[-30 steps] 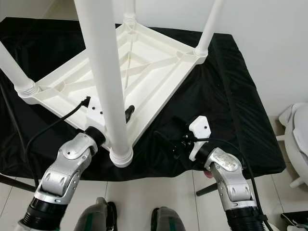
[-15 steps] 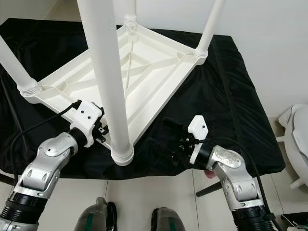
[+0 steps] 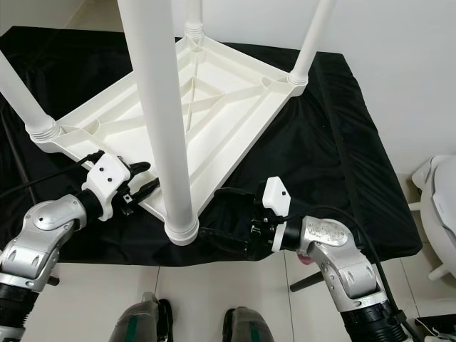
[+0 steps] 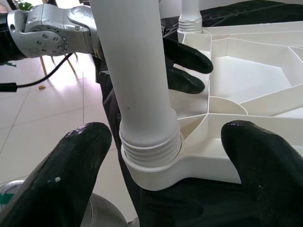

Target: Building children table

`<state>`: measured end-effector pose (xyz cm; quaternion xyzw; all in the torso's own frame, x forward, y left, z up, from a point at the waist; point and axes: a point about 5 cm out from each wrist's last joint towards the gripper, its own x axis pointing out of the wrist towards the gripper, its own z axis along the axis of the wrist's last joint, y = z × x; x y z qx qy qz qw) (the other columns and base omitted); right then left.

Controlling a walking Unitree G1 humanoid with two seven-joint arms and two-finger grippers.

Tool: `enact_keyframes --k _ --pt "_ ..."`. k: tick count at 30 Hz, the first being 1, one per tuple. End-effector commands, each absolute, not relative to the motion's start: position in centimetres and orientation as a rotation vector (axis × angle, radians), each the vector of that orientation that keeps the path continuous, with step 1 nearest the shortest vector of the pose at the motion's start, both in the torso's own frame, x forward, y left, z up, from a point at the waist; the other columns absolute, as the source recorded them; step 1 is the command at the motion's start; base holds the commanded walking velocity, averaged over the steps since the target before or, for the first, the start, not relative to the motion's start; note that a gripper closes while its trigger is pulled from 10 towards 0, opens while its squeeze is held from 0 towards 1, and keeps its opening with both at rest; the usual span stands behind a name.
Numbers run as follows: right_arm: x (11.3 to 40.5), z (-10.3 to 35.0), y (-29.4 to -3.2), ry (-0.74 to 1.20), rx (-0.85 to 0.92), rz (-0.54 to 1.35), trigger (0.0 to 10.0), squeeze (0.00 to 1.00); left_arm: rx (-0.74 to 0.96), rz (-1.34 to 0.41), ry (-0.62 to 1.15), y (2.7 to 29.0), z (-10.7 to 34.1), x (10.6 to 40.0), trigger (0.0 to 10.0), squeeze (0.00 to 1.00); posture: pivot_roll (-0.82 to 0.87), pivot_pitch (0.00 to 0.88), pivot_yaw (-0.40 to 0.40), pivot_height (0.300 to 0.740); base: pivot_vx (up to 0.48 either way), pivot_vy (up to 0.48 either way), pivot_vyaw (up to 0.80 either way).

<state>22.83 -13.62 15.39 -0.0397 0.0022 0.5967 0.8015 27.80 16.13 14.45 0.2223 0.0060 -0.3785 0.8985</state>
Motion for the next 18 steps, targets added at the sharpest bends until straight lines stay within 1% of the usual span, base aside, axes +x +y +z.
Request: enact_keyframes --k 1,3,5,8,9,13,16,18 --pt "22.8 15.6 -13.9 0.001 -0.081 1.274 10.0 0.0 0.489 -0.784 0.019 16.4 14.3 28.3 10.0 0.0 -0.07 0.085 -0.036 0.74 0.0 0.0 0.0" --pt "22.9 15.2 -14.0 0.007 -0.074 1.237 10.0 0.0 0.498 -0.768 0.032 16.1 14.2 29.2 10.0 0.0 -0.07 0.086 -0.033 0.74 0.0 0.0 0.0" --pt "22.9 15.1 -14.1 0.007 -0.068 1.223 10.0 0.0 0.499 -0.764 0.039 15.9 14.1 29.5 10.0 0.0 -0.07 0.086 -0.033 0.74 0.0 0.0 0.0" --pt "22.8 14.8 -13.9 0.011 -0.054 1.204 10.0 0.0 0.445 -0.806 0.053 15.4 14.0 29.8 10.0 0.0 -0.08 0.085 -0.032 0.74 0.0 0.0 0.0" --pt "22.7 14.7 -13.9 0.012 -0.047 1.196 10.0 0.0 0.45 -0.826 0.045 15.1 14.2 29.9 10.0 1.0 -0.09 0.086 -0.025 0.74 0.0 0.0 0.0" --pt "22.4 14.7 -14.0 0.011 -0.037 1.175 10.0 0.0 0.488 -0.874 0.042 14.9 14.4 30.4 10.0 1.0 -0.09 0.088 -0.018 0.74 0.0 0.0 0.0" --pt "22.4 14.7 -14.4 0.012 -0.045 1.155 10.0 0.0 0.502 -0.939 0.049 15.6 14.8 30.7 10.0 1.0 -0.1 0.089 -0.012 0.74 0.0 0.0 0.0" --pt "22.4 14.7 -14.5 0.012 -0.047 1.15 10.0 0.0 0.501 -0.952 0.048 15.8 15.0 30.8 10.0 1.0 -0.1 0.09 -0.012 0.74 0.0 0.0 0.0"
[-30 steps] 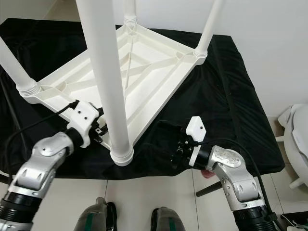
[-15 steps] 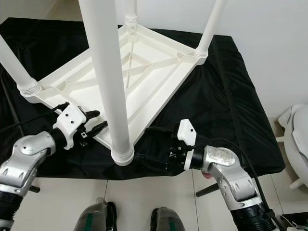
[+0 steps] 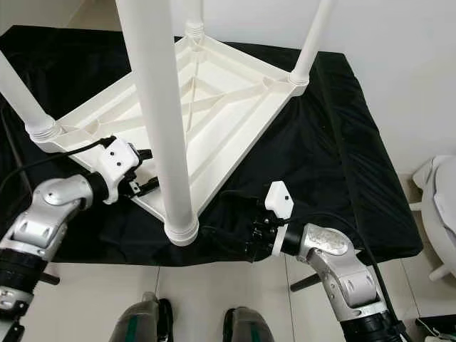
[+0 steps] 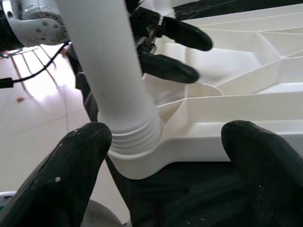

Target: Building children table

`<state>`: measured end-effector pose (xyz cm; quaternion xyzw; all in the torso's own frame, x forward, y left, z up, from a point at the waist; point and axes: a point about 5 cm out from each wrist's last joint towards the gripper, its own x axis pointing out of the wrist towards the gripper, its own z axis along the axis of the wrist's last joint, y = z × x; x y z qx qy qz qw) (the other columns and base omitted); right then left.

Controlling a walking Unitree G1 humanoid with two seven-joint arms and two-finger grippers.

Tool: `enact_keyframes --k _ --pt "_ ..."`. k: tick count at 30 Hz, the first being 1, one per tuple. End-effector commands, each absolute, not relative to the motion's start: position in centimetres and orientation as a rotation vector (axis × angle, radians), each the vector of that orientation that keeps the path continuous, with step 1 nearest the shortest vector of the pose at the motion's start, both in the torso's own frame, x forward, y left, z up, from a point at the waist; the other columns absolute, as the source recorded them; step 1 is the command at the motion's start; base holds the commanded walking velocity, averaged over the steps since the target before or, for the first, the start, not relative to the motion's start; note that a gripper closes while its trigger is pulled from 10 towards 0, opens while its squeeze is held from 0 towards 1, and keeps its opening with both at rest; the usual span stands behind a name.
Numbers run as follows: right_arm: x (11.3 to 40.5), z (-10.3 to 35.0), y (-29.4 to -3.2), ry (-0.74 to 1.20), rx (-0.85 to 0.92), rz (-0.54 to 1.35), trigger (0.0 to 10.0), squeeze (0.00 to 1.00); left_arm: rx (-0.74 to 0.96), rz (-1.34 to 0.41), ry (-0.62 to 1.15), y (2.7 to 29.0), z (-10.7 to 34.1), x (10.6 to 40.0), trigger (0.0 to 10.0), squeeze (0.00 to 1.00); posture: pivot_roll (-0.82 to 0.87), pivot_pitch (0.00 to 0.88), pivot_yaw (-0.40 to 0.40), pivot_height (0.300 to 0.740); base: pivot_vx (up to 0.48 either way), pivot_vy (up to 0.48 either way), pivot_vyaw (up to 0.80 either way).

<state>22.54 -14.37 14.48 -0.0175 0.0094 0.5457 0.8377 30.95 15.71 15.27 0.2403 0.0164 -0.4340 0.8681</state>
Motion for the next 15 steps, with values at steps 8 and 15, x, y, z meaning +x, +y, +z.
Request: enact_keyframes --k 8,15 --pt "22.5 14.7 -14.7 0.012 -0.052 1.132 10.0 0.0 0.474 -1.083 0.061 17.6 16.9 30.6 10.0 0.0 -0.1 0.09 -0.01 0.74 0.0 0.0 0.0" --pt "22.6 14.7 -14.8 0.011 -0.054 1.129 10.0 0.0 0.467 -1.121 0.101 18.1 16.9 30.7 10.0 0.0 -0.1 0.086 -0.007 0.74 0.0 0.0 0.0"
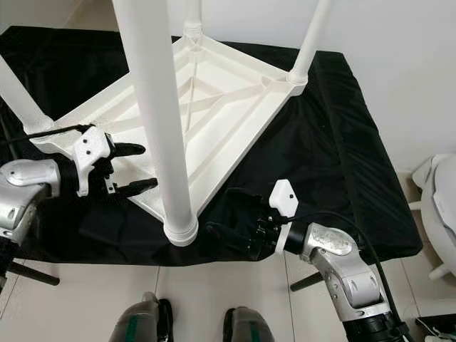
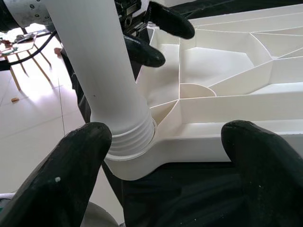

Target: Building children table

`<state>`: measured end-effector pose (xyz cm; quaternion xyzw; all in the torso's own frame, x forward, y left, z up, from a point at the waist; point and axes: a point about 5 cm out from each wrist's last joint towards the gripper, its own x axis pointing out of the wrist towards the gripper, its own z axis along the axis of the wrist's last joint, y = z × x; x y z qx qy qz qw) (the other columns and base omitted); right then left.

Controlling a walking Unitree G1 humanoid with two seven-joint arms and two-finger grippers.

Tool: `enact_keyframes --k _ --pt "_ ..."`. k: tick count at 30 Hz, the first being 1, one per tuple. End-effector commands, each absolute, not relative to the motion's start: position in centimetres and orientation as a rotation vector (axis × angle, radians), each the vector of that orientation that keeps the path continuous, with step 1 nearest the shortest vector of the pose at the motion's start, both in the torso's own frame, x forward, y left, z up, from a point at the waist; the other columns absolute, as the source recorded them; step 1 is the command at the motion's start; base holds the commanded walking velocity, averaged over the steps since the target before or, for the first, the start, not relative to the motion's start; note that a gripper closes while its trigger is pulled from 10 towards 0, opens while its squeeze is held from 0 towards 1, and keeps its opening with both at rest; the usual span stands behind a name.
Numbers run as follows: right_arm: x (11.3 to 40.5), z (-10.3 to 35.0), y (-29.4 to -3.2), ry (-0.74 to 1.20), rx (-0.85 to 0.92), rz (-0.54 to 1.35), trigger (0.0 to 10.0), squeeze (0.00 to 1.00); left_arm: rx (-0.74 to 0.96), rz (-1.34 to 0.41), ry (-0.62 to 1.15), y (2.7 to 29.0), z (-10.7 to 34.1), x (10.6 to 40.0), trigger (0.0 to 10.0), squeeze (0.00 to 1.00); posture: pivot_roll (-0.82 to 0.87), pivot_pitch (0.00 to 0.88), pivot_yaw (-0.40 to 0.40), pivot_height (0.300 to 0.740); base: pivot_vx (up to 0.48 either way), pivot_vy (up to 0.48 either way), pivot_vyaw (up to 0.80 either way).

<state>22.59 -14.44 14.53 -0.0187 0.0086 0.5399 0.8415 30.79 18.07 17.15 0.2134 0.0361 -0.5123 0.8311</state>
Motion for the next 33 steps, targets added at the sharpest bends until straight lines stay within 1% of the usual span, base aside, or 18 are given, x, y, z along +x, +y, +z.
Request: enact_keyframes --k 1,5,10,13,18,22,31,33 --pt "22.6 14.8 -14.7 0.009 -0.055 1.13 10.0 0.0 0.498 -1.14 0.12 18.0 16.5 30.7 10.0 0.0 -0.11 0.085 -0.006 0.74 0.0 0.0 0.0" --pt "22.3 14.9 -14.5 0.004 -0.054 1.135 10.0 0.0 0.562 -1.185 0.152 17.4 15.5 30.9 10.0 0.0 -0.12 0.083 0.003 0.74 0.0 0.0 0.0" --pt "22.0 14.9 -14.5 0.005 -0.055 1.137 10.0 0.0 0.588 -1.204 0.18 17.1 15.0 31.1 10.0 0.0 -0.12 0.083 0.006 0.74 0.0 0.0 0.0" --pt "21.8 14.8 -14.6 0.01 -0.055 1.117 10.0 0.0 0.699 -1.204 0.215 16.9 13.9 31.6 10.0 0.0 -0.13 0.085 0.014 0.74 0.0 0.0 0.0" --pt "21.6 14.8 -14.6 0.012 -0.052 1.113 10.0 0.0 0.749 -1.171 0.204 16.4 13.6 32.4 10.0 0.0 -0.14 0.083 0.018 0.74 0.0 0.0 0.0" --pt "21.4 14.7 -14.3 0.013 -0.041 1.122 10.0 0.0 0.852 -1.167 0.223 15.9 13.0 33.1 10.0 0.0 -0.14 0.082 0.019 0.74 0.0 0.0 0.0" --pt "21.2 14.8 -14.5 0.013 -0.042 1.114 10.0 0.0 0.836 -1.227 0.289 15.8 12.3 33.4 10.0 0.0 -0.14 0.099 0.021 0.74 0.0 0.0 0.0" --pt "21.2 14.8 -14.6 0.015 -0.042 1.107 10.0 0.0 0.783 -1.257 0.317 16.1 12.2 33.2 2.0 0.0 -0.15 0.107 0.023 0.74 0.0 0.0 0.0"
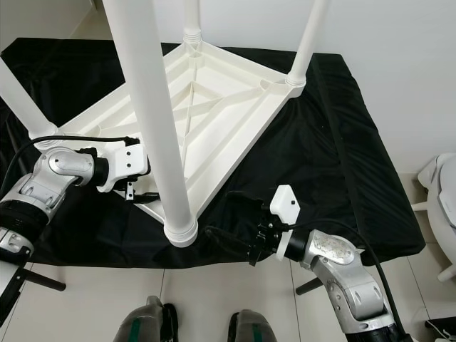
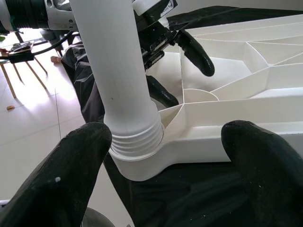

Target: Building children table

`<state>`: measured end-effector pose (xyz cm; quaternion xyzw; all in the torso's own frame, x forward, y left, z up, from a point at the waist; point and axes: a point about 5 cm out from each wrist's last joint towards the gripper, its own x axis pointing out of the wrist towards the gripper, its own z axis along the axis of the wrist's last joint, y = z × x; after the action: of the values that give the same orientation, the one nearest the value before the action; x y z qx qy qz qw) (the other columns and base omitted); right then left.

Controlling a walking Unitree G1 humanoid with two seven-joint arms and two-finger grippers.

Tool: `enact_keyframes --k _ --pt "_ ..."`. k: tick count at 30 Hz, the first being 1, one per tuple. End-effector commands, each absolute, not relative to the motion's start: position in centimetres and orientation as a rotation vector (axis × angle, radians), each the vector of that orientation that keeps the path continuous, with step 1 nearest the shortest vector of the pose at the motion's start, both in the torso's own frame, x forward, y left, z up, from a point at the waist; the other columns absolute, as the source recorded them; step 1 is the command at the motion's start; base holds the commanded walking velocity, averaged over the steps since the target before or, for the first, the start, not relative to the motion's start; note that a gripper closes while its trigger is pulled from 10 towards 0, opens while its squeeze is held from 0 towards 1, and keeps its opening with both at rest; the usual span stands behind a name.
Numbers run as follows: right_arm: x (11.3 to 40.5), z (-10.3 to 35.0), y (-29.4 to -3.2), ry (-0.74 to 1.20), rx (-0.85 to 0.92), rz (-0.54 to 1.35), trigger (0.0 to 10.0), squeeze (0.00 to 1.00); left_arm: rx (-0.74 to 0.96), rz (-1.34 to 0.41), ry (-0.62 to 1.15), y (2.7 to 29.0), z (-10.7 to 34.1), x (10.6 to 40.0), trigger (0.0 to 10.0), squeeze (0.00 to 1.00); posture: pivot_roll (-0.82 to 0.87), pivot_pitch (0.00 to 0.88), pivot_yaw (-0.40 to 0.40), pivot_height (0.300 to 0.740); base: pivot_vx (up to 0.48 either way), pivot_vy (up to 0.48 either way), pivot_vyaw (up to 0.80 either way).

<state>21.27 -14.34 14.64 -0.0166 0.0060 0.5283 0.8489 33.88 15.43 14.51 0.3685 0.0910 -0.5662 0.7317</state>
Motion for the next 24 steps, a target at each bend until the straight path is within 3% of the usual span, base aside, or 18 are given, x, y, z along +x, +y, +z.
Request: enact_keyframes --k 1,4,5,24 --pt "21.2 14.8 -14.6 0.015 -0.041 1.105 10.0 0.0 0.762 -1.271 0.323 16.2 12.2 33.1 2.0 0.0 -0.15 0.107 0.023 0.74 0.0 0.0 0.0" --pt "21.2 14.8 -14.6 0.016 -0.04 1.102 10.0 0.0 0.746 -1.284 0.327 16.3 12.1 33.1 2.0 0.0 -0.15 0.107 0.023 0.74 0.0 0.0 0.0" --pt "21.1 14.8 -14.6 0.016 -0.04 1.101 10.0 0.0 0.718 -1.3 0.334 16.4 12.1 32.9 0.0 0.0 -0.14 0.109 0.023 0.74 0.0 0.0 0.0" --pt "21.4 14.9 -14.5 -0.001 -0.031 1.088 10.0 0.0 0.622 -1.369 0.402 17.7 11.7 31.9 0.0 0.0 -0.13 0.115 0.031 0.74 0.0 0.0 0.0"
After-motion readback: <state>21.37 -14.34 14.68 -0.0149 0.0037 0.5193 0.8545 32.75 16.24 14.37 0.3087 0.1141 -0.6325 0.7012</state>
